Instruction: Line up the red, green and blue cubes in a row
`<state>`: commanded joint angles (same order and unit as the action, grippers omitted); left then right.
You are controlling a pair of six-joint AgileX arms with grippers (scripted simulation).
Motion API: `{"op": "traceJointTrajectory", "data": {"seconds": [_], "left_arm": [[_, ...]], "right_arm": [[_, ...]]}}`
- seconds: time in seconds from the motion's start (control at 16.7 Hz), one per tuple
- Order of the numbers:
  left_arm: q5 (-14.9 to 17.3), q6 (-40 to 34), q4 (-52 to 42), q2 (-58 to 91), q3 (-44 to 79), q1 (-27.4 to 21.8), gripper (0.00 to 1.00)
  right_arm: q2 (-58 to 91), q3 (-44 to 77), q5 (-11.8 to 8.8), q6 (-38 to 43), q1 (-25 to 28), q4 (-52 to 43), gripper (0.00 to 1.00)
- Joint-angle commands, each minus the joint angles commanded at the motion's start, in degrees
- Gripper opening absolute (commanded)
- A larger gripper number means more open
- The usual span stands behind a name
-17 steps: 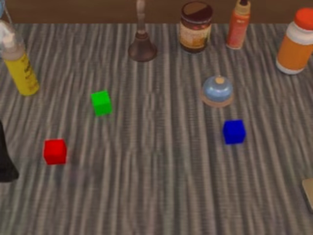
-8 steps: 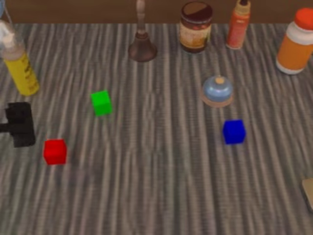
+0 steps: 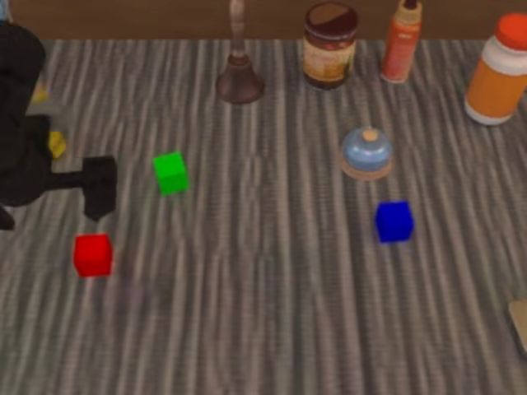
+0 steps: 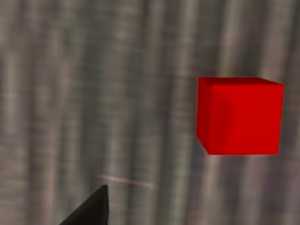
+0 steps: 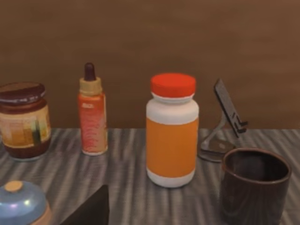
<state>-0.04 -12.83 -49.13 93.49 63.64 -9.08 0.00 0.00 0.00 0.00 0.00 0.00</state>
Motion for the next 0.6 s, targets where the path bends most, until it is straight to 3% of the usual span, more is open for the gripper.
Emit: {"op": "traceJointTrajectory", "data": {"seconds": [0.3,0.6], "left_arm": [[0.1,-2.0,-6.8,13.0,9.9,-1.3,1.0],[0.1,-2.2,-7.5,14.6,11.1,-1.5,1.0]], "right_arm": [[0.0,0.0,0.0,0.0,0.0,0.0,1.0],[0.0,0.0,0.0,0.0,0.0,0.0,1.0]]}}
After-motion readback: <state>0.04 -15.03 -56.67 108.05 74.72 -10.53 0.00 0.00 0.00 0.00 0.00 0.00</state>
